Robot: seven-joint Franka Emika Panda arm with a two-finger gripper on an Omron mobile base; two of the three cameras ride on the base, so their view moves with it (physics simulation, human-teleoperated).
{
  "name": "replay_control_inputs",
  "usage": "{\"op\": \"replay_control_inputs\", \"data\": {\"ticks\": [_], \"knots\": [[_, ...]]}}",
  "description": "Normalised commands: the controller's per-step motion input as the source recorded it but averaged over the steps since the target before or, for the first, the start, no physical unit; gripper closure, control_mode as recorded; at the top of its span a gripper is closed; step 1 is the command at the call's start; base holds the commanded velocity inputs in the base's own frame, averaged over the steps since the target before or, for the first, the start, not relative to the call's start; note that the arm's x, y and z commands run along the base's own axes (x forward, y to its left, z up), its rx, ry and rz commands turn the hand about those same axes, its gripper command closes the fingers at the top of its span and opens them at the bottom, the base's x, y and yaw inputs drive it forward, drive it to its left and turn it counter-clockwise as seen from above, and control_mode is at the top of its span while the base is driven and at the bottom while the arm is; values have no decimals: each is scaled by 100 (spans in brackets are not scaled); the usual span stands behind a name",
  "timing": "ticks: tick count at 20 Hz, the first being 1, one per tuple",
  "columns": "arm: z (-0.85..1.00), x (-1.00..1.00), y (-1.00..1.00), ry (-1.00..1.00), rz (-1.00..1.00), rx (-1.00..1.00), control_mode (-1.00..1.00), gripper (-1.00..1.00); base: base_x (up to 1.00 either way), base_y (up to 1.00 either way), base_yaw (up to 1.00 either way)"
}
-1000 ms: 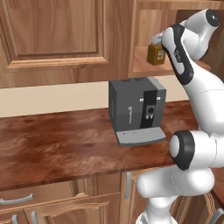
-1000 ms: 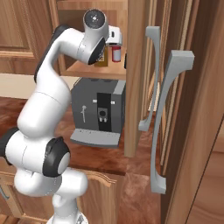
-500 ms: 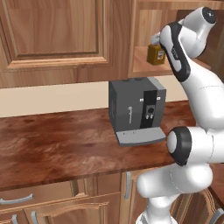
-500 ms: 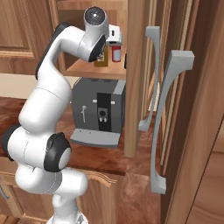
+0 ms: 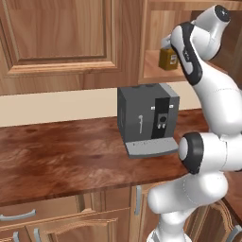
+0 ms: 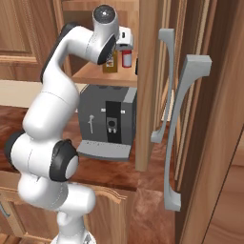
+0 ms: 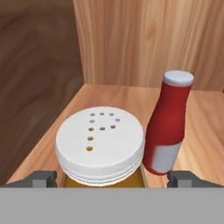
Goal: Collect the turmeric, ketchup, and shaker from the cabinet and place them next to the stove.
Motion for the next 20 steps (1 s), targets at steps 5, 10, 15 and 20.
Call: {"op": "replay_control_inputs", "data": {"ticks": [5,10,15,20], "knots": [[-4,11,3,7,0,-2,-100,-100,0,0,0],[0,1,0,2,0,0,-100,-100,0,0,0],[0,0,0,0,0,0,-100,-100,0,0,0],[0,0,2,0,0,0,-100,-100,0,0,0]]}}
